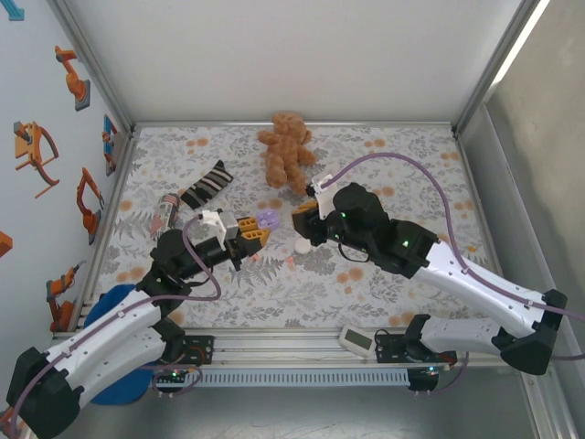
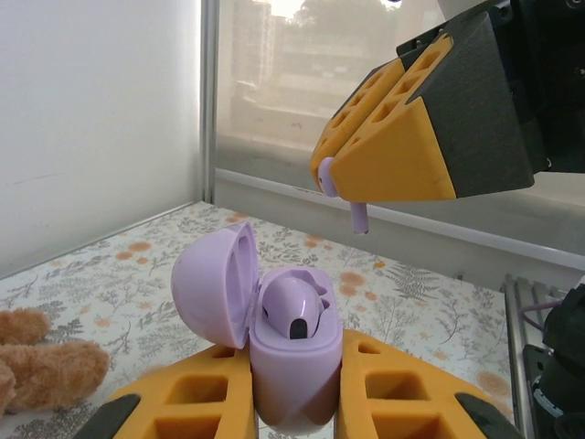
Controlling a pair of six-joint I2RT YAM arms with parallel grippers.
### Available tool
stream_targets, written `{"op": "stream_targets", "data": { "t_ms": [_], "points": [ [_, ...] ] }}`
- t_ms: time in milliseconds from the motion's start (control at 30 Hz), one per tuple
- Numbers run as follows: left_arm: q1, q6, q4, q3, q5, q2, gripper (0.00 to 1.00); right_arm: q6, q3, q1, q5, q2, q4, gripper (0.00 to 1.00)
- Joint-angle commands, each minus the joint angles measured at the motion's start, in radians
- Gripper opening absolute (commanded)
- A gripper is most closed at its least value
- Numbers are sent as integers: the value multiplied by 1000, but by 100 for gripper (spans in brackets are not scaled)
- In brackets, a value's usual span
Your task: Insert the wireless bluetooth earbuds into the charging case
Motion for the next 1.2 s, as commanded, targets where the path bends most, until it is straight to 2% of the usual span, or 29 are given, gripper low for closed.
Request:
{"op": "stream_targets", "data": {
  "t_ms": [0, 433, 1167],
  "points": [
    [-6, -2, 61, 39, 27, 6, 0, -6, 23, -1, -52, -2, 92, 23],
    [-5, -2, 85, 43, 38, 33, 0, 22, -2, 4, -144, 38, 240, 22],
    [-5, -7, 79, 56, 44, 37, 0, 33, -53, 10, -130, 83, 275, 22]
  ]
}}
